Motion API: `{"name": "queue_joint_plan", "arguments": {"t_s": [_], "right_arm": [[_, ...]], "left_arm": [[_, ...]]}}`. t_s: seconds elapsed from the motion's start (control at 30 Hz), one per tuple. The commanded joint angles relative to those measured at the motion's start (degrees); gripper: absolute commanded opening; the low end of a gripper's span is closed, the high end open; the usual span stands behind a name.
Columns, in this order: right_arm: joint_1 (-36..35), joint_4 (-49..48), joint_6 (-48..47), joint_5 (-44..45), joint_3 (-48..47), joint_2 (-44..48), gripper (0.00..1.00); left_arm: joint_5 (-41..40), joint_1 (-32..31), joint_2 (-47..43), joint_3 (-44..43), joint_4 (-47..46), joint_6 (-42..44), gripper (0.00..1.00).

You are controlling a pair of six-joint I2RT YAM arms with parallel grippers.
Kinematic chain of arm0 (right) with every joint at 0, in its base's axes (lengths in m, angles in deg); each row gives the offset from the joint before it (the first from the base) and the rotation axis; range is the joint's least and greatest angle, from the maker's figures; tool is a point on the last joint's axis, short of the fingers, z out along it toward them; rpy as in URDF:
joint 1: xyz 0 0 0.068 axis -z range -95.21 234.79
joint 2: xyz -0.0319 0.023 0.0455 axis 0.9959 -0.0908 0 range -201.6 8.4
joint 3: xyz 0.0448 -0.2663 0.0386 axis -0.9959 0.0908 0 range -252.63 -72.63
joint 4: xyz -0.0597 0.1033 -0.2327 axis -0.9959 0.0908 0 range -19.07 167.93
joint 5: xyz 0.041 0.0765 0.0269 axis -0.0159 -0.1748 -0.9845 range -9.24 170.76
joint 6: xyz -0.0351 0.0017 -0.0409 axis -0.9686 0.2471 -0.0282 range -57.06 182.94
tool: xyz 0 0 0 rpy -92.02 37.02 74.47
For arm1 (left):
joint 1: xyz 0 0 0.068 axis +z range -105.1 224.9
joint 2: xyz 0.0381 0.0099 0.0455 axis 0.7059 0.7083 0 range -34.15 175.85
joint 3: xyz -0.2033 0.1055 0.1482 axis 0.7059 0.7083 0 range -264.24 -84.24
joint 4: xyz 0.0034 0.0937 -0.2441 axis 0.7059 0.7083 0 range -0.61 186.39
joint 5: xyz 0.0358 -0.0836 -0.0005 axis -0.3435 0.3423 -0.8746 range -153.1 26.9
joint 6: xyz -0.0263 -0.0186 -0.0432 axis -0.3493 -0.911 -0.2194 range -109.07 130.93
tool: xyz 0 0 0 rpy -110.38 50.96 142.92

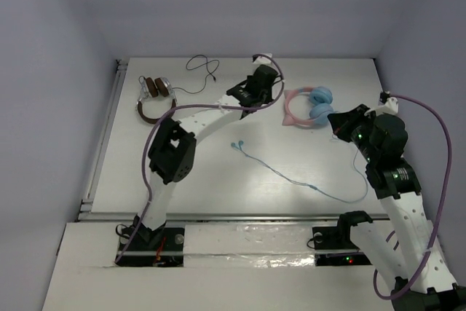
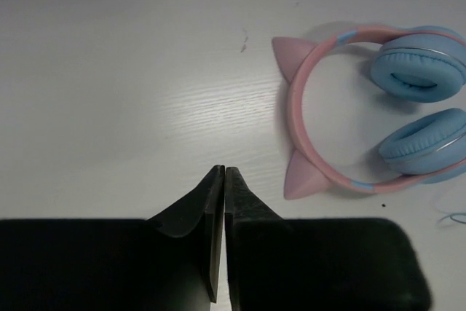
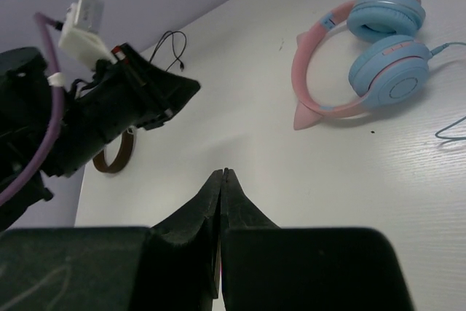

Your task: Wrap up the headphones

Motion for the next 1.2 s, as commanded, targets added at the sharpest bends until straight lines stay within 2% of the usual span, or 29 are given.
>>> {"name": "queue_joint_plan", "arguments": {"t_s": [0.0, 0.07, 0.13, 0.17, 0.2, 0.23, 0.27, 0.33, 0.57, 0.67, 0.83, 0.97, 1.1, 1.13, 1.17], "right_arm": [[-0.58, -4.11, -0.57, 1.23, -0.18, -0.04, 0.0], [-0.58, -4.73, -0.13, 0.62, -0.18, -0.39, 0.02], [-0.58, -4.64, -0.13, 0.61, -0.71, -0.48, 0.05], [-0.58, -4.47, -0.22, 0.7, -0.97, -0.48, 0.09], [-0.58, -4.55, -0.22, 0.53, -1.15, -0.4, 0.16], [-0.58, -4.64, -0.3, -0.08, -1.32, -0.4, 0.28], [-0.58, -4.73, -0.22, -0.7, -1.85, -0.4, 0.32], [-0.58, -4.64, -0.04, -2.36, -2.47, -0.4, 0.34], [-1.64, -3.94, 0.49, -4.57, -2.82, 0.83, 0.34], [-1.64, -3.59, 0.75, -4.92, -2.99, 2.06, 0.34], [-2.16, -3.59, 1.28, -7.03, -3.96, 2.42, 0.34], [-3.31, -3.24, 1.01, -6.95, -4.14, 2.5, 0.34], [-3.31, -3.5, 0.93, -7.03, -4.14, 2.33, 0.34], [-3.31, -3.5, 0.84, -7.03, -4.31, 2.33, 0.34], [-3.31, -3.59, 0.84, -6.95, -4.23, 2.24, 0.34]], "left_arm": [[-4.54, -3.4, 5.08, -11.55, 2.19, 3.87, 0.0], [-6.12, -4.19, 12.19, -20.22, 4.82, 4.85, 0.0], [-6.04, -4.81, 17.72, -24.83, 6.66, 5.2, 0.02], [-5.86, -4.81, 19.23, -26.68, 6.94, 5.03, 0.08], [-5.77, -4.81, 20.38, -29.39, 6.85, 5.02, 0.2], [-5.25, -4.81, 22.13, -30.29, 6.24, 5.11, 0.25], [-5.25, -4.81, 23.02, -31.0, 5.89, 5.11, 0.3], [-5.07, -4.81, 24.69, -32.14, 3.7, 5.37, 0.42], [-2.96, -4.81, 32.69, -39.96, 2.63, 4.85, 0.49], [-1.99, -4.81, 34.98, -40.49, 1.93, 4.06, 0.49], [-2.0, -4.81, 39.98, -44.71, 4.48, 2.39, 0.36], [-1.03, -4.81, 40.26, -43.4, 4.04, 1.51, 0.28], [-2.6, -4.81, 39.03, -41.38, 4.48, 3.08, 0.26], [-3.91, -4.81, 37.98, -40.68, 5.09, 3.44, 0.14], [-4.8, -4.81, 37.1, -39.71, 5.35, 3.79, 0.09]]}}
